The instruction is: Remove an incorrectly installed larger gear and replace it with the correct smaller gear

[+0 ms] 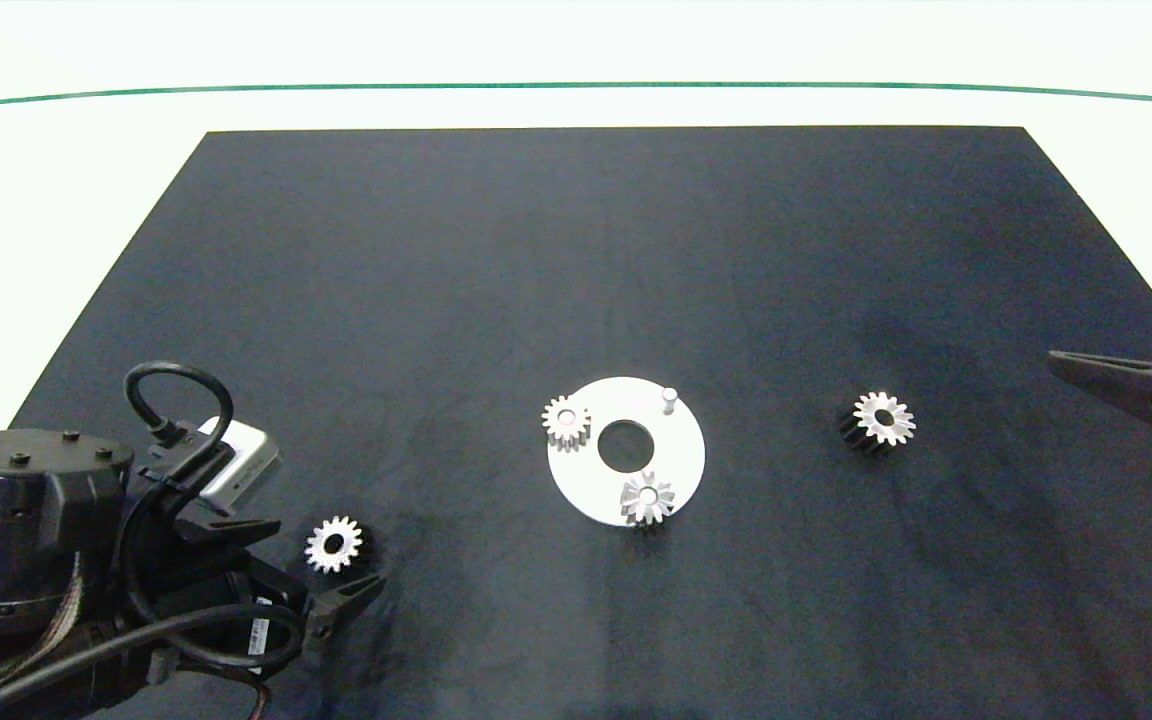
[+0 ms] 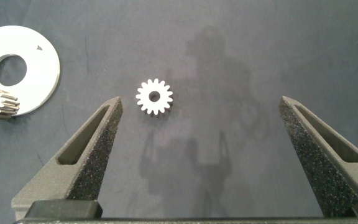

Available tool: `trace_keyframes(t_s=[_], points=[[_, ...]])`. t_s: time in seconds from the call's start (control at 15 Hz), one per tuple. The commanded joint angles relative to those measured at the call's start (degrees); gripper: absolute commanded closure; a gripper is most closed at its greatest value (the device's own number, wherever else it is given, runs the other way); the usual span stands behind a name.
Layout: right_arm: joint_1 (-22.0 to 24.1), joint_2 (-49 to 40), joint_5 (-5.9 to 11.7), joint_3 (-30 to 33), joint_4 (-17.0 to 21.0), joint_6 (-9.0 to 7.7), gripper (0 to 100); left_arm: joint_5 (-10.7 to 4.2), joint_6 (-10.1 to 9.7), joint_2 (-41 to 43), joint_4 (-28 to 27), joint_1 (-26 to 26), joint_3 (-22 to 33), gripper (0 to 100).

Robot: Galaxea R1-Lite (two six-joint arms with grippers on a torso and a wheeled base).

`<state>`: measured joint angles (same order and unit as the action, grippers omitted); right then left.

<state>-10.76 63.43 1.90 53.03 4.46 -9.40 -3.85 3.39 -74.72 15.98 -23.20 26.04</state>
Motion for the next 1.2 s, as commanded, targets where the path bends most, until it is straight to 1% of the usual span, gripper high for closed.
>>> trace_keyframes(t_s=[0.07,0.2,0.4,0.53,0.6,0.67,0.8,1.2], points=[[0.9,-0.1,-0.76,-0.4,-0.1,-0.09,0,-0.19,-0.14,-1.9,1.2,-0.4,-0.1,0],[1.9,-0.1,-1.81,-0.5,-0.1,-0.01,0,-0.45,-0.05,-2.1,1.5,-0.8,0.0,0],[2.2,-0.1,-2.34,-0.8,-0.1,-0.09,0,-0.45,0.04,-3.1,2.0,-0.7,0.1,0],[2.3,-0.1,-2.43,-0.8,-0.1,-0.09,0,-0.54,0.04,-4.5,4.9,-0.6,-0.3,1],[2.8,-0.2,-2.52,-0.8,-0.1,-0.09,0,-0.54,0.04,-4.7,6.9,-0.6,-0.6,2],[2.9,-0.2,-2.78,-0.8,-0.1,-0.09,0,-0.72,0.04,-5.4,7.6,-0.7,-1.0,4],[3.0,-0.2,-2.87,-0.8,-0.1,-0.09,0,-1.16,0.13,-5.5,7.7,-0.7,-1.3,8],[3.0,-0.5,-2.87,-0.8,-0.1,-0.01,0,-1.33,0.21,-5.4,7.7,-0.7,-1.4,20]])
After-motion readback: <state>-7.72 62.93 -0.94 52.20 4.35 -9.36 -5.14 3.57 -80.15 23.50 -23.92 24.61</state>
